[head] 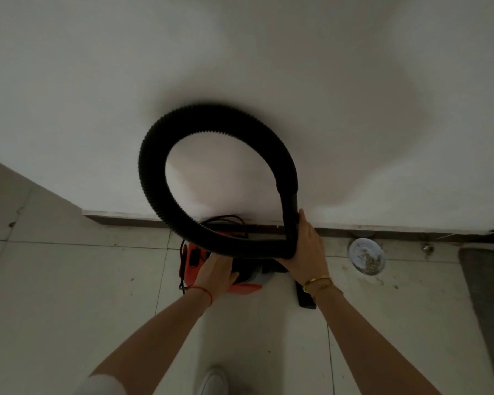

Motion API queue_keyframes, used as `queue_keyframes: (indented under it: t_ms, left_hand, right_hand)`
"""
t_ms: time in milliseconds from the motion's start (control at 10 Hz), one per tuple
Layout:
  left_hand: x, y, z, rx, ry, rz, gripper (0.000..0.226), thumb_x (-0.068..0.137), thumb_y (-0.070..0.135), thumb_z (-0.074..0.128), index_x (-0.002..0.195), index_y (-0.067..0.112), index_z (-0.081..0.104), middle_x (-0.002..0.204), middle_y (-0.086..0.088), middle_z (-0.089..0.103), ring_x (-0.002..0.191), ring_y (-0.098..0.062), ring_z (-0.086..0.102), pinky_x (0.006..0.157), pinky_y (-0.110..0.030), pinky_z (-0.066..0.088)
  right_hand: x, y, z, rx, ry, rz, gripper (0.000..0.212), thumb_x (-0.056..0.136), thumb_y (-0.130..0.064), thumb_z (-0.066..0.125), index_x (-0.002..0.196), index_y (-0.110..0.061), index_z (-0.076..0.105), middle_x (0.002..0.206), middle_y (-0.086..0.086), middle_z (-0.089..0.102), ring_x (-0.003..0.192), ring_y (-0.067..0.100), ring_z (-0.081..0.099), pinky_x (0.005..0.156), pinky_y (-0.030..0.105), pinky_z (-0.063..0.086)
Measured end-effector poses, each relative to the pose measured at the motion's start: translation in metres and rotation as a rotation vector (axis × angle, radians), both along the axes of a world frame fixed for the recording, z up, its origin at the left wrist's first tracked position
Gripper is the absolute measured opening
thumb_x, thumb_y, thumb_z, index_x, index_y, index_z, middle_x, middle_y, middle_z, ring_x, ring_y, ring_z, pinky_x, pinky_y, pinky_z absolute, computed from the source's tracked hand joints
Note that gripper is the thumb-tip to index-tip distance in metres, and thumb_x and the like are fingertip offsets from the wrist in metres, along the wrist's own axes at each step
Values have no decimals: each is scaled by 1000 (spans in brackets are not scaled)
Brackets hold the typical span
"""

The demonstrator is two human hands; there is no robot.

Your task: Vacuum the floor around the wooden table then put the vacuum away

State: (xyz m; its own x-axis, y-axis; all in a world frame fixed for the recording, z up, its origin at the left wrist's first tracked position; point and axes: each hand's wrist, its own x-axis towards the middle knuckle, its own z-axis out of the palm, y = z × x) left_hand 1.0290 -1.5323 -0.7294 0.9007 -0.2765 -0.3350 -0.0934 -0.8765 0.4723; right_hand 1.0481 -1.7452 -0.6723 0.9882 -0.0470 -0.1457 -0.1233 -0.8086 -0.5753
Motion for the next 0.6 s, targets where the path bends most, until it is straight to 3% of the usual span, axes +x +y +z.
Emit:
queue_keyframes:
  t_ms: [100,200,300,600]
  left_hand:
    - [-17,13,29,-33,23,32,66,85,33,57,144,18,30,141,-1,41,129,-16,38,107,-29,37]
    - [-36,29,73,-78,65,75,71,78,57,49,137,21,39,122,11,47,113,-6,45,93,-26,44]
    - [-47,46,127,15,32,56,60,90,38,54,142,14,35,127,0,51,117,-18,50,92,-27,45]
    - [-59,76,340,47,-131,35,59,90,35,56,143,16,36,140,-1,44,128,-16,42,103,-24,35]
  right_hand:
    - [-5,1,20,-67,67,50,123,62,-43,84,152,-8,7,153,12,30,141,29,30,116,48,27]
    - [-15,4,53,-47,129,66,114,68,-43,81,152,-10,11,156,10,24,144,26,23,118,45,23]
    - [-26,10,101,-7,139,48,98,77,-44,74,150,-11,19,155,10,26,144,25,24,119,41,23]
    - [-62,9,301,34,24,92,76,86,-31,68,148,-12,28,154,8,31,145,26,22,119,40,21]
